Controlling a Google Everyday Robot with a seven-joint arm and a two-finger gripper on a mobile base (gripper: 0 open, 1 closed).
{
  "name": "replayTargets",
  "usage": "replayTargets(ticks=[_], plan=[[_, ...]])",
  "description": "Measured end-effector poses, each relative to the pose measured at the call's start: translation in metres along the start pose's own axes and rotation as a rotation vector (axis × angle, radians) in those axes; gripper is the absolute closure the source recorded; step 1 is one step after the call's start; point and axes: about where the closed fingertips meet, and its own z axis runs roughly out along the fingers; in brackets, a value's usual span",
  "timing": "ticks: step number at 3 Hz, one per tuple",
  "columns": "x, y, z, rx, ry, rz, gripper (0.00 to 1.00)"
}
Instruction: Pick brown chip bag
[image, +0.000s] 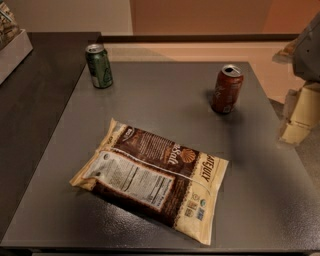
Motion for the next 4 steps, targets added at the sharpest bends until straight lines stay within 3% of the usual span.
replayTargets(ticks=[1,2,4], plan=[[-0.001,0.0,-0.001,0.002,-0.004,-0.001,0.0],[-0.017,0.01,0.003,-0.034,-0.032,-0.012,0.0],[-0.087,0.049,0.03,-0.118,-0.08,-0.07,0.0]])
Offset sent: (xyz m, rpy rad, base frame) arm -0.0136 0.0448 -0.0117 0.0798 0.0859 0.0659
